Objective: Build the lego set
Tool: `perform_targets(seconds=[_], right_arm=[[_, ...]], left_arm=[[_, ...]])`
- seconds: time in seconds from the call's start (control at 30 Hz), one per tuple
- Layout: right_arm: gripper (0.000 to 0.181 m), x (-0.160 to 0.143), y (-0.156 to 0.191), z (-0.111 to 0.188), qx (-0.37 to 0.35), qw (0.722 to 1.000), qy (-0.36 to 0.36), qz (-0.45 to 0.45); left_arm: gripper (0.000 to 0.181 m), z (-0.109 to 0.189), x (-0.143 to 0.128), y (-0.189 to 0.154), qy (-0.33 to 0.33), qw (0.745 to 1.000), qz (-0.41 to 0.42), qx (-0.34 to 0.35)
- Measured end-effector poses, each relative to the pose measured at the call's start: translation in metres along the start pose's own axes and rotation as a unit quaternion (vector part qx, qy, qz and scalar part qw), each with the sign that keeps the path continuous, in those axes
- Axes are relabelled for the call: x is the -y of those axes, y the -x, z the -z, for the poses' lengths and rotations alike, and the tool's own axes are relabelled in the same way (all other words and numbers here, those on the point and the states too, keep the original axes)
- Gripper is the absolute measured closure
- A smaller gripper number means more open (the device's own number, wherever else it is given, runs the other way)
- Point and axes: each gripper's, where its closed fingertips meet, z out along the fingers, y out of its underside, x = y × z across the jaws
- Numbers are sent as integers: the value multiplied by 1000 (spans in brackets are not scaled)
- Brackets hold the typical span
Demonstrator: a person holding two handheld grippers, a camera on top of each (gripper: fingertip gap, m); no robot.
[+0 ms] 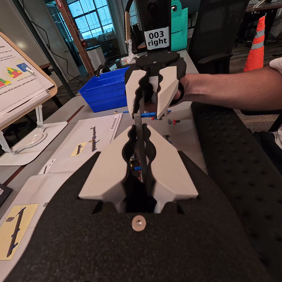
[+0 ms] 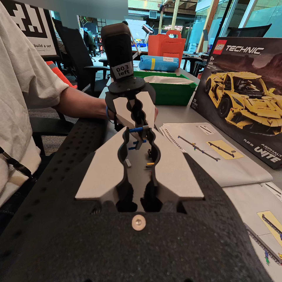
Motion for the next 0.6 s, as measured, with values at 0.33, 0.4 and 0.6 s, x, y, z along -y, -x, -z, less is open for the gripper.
perform_targets(seconds=[0.33,0.4,0.6], right_arm=[[160,-8,0,3,15,1000,6,-10],[160,-10,0,3,21,1000,7,-19],[160,-15,0,3,14,999,29,-4]], left_arm=[[174,-3,-6,0,33,997,-55,35],[174,-4,-8,1,43,995,-75,47],[174,-5,-11,2,55,992,-97,56]])
